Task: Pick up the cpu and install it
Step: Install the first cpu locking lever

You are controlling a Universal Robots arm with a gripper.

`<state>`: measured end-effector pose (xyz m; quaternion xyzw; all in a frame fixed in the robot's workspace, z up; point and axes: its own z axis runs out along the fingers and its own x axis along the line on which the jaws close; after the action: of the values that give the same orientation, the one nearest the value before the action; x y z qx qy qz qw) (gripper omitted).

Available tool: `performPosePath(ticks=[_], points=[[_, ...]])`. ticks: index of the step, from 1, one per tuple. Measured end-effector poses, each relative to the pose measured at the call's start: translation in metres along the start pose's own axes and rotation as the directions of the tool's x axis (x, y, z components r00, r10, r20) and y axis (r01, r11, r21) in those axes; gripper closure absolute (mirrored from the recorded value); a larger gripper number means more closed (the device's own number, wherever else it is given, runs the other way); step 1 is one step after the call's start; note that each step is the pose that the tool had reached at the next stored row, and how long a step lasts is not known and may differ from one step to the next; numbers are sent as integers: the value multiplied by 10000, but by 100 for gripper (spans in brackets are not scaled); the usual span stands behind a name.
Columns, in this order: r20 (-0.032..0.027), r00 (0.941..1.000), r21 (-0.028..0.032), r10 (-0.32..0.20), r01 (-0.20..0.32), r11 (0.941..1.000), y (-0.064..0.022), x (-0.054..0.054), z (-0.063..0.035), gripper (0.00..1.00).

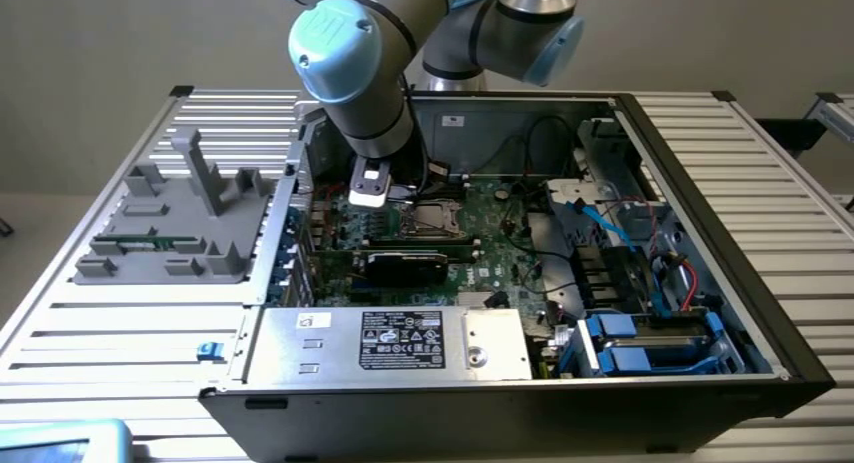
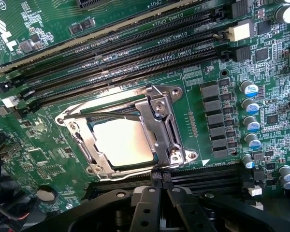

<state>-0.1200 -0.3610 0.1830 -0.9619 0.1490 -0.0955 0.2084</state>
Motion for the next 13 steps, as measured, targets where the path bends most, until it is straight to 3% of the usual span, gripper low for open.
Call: performPosePath(ticks=[13], points=[[0, 10000, -5, 0, 0, 10000, 2, 0, 0, 89]])
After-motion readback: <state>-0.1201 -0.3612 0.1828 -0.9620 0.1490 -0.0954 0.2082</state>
